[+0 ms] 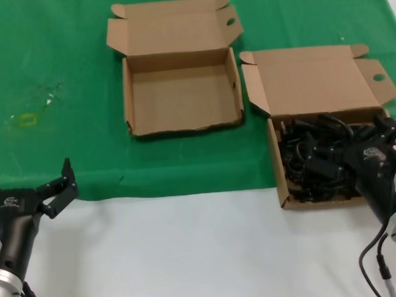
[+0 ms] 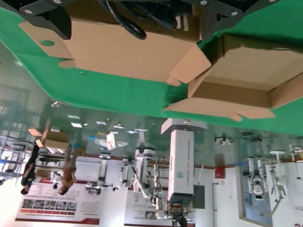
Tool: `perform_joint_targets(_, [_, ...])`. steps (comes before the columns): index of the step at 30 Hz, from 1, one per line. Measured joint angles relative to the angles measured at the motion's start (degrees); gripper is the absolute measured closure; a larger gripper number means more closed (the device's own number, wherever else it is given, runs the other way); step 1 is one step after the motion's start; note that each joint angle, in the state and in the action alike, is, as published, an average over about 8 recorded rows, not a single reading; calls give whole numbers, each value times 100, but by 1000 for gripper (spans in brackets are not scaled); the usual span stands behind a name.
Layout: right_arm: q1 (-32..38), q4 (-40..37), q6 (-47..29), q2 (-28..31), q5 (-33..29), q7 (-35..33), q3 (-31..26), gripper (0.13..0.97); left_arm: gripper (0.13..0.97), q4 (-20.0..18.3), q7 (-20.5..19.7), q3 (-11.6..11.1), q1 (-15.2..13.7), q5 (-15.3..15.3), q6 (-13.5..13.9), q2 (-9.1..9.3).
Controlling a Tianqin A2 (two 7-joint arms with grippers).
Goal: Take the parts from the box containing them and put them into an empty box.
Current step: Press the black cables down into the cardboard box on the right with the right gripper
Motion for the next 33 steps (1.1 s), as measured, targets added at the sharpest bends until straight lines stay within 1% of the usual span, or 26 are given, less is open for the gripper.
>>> perform_joint_targets(2, [-9, 0, -40, 29, 1, -3, -1, 129, 183, 0, 0, 0, 0, 0, 0, 0])
perform_joint_targets(10, [-50, -42, -161, 278, 14, 55, -59, 129, 305, 0, 0, 0, 0, 1, 0, 0])
perform_joint_targets(11, [-53, -47, -166, 329, 18, 76, -77, 129, 305, 0, 0, 0, 0, 1, 0, 0])
perform_joint_targets(15, [-52, -59, -192, 581, 35, 184, -177, 129, 402, 0, 0, 0, 0, 1, 0, 0])
perform_joint_targets(19, [-39, -40, -256, 914, 35, 316, -304, 129, 499, 0, 0, 0, 0, 1, 0, 0])
perform_joint_targets(23, [-16, 10, -383, 1331, 2, 483, -445, 129, 499, 0, 0, 0, 0, 1, 0, 0])
perform_joint_targets(31, [154, 94, -984, 2347, -145, 936, -718, 129, 717, 0, -1, 0, 0, 1, 0, 0])
perform_joint_targets(32, [195, 90, -1087, 2454, -159, 978, -738, 129, 717, 0, -1, 0, 0, 1, 0, 0])
perform_joint_targets(33, [244, 80, -1199, 2556, -170, 1012, -755, 129, 736, 0, -1, 0, 0, 1, 0, 0])
